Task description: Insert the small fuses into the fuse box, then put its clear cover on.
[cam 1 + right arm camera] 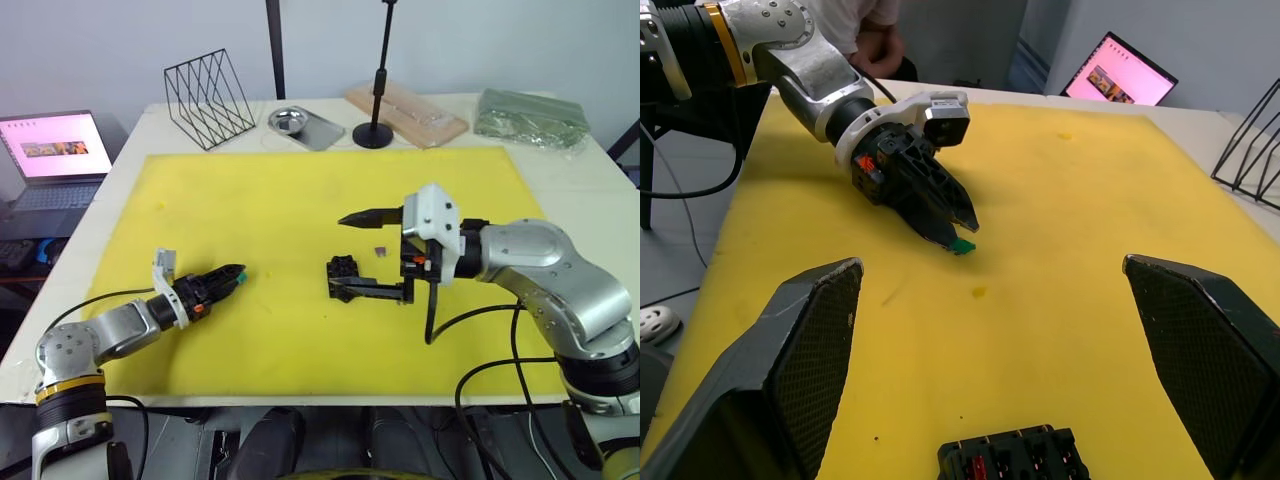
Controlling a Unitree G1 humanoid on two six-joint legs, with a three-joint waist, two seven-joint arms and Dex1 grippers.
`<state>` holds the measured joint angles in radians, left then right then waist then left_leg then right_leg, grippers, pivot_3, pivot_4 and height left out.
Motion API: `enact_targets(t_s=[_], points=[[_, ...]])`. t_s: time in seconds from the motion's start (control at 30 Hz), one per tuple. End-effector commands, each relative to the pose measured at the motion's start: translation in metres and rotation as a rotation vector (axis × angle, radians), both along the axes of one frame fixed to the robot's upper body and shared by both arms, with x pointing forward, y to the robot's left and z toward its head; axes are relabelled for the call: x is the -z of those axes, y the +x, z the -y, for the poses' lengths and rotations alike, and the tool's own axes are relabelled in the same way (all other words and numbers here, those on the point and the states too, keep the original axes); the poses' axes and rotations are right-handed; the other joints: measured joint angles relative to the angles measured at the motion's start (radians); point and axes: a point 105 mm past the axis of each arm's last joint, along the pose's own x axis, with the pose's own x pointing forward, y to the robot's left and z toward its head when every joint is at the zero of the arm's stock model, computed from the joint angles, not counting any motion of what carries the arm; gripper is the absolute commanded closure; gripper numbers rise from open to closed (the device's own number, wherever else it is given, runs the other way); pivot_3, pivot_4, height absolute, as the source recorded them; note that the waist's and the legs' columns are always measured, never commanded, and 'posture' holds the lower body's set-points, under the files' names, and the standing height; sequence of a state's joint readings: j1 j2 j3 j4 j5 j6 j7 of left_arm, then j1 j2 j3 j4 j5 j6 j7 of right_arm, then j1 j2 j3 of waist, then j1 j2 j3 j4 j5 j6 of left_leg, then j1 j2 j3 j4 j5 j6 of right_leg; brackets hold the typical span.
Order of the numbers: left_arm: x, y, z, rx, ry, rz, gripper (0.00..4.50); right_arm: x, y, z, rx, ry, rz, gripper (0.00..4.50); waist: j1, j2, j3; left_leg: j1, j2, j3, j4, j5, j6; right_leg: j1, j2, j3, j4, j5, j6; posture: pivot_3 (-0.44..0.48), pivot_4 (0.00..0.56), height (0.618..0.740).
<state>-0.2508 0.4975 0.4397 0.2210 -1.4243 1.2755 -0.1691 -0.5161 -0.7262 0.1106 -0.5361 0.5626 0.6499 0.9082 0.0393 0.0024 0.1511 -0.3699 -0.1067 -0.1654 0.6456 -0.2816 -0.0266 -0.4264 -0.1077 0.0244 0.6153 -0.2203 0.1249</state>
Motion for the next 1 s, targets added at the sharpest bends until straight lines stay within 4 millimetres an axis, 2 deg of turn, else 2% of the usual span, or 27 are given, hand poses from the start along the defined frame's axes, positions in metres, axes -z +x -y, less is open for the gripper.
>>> enact_targets(t_s=[0.03, 0.13, 0.33, 0.4, 0.53, 0.73, 0.83, 1.0], points=[[0.026, -0.006, -0.009, -0.042, 0.076, -0.109, 3.44, -0.011, -0.004, 0.0, -0.008, 0.009, 0.055, 0.0, -0.002, 0.0, 0.0, 0.0, 0.0, 0.0, 0.0, 0.0, 0.0, 0.0, 0.0, 0.0, 0.0, 0.0, 0.0, 0.0, 0.15, 0.74], [0.028, -0.008, -0.01, -0.036, 0.097, -0.11, 4.46, -0.011, -0.004, 0.0, -0.008, 0.01, 0.054, 0.0, -0.003, 0.0, 0.0, 0.0, 0.001, 0.0, -0.001, 0.0, 0.0, -0.001, 0.0, 0.0, 0.0, 0.0, 0.0, 0.0, 0.15, 0.74], [0.029, -0.007, -0.012, -0.061, 0.102, -0.118, 4.46, -0.011, -0.003, 0.0, -0.009, 0.011, 0.053, 0.0, -0.003, 0.001, -0.001, 0.0, 0.001, 0.0, -0.002, 0.0, 0.0, -0.001, 0.001, 0.0, 0.0, 0.0, 0.0, 0.0, 0.15, 0.74], [0.024, -0.008, -0.012, -0.06, 0.077, -0.1, 4.46, -0.011, -0.002, 0.001, -0.009, 0.011, 0.053, 0.0, -0.003, 0.001, -0.001, 0.0, 0.001, 0.0, -0.002, 0.0, 0.0, -0.001, 0.001, 0.0, 0.0, 0.0, 0.0, 0.0, 0.15, 0.74], [-0.005, -0.006, -0.01, -0.022, 0.005, 0.011, 4.46, -0.011, -0.003, 0.001, -0.009, 0.013, 0.05, 0.0, -0.006, 0.001, 0.0, 0.0, 0.001, 0.0, -0.002, 0.0, 0.0, -0.001, 0.001, 0.0, 0.0, 0.0, 0.0, 0.0, 0.15, 0.74], [-0.062, -0.012, 0.001, 0.22, 0.028, 0.231, 4.46, -0.014, -0.001, 0.005, -0.005, 0.036, 0.009, 0.0, -0.01, -0.006, 0.003, -0.003, 0.002, -0.001, -0.002, 0.0, 0.0, -0.004, 0.003, 0.0, -0.001, 0.0, 0.0, 0.0, 0.15, 0.74], [-0.101, -0.008, 0.022, 0.379, 0.097, 0.424, 4.46, -0.021, 0.007, 0.012, 0.019, 0.078, -0.017, 0.0, -0.001, -0.009, 0.006, -0.004, 0.002, -0.001, -0.002, 0.0, 0.0, -0.003, 0.002, 0.0, -0.003, 0.0, -0.001, 0.0, 0.15, 0.74], [-0.132, -0.004, 0.054, 0.577, 0.221, 0.769, 4.46, -0.031, 0.02, 0.025, 0.059, 0.124, -0.113, 0.0, -0.008, -0.009, 0.006, -0.004, 0.001, 0.001, -0.002, 0.0, 0.0, -0.002, 0.002, 0.0, -0.005, -0.001, -0.002, 0.0, 0.15, 0.74]])
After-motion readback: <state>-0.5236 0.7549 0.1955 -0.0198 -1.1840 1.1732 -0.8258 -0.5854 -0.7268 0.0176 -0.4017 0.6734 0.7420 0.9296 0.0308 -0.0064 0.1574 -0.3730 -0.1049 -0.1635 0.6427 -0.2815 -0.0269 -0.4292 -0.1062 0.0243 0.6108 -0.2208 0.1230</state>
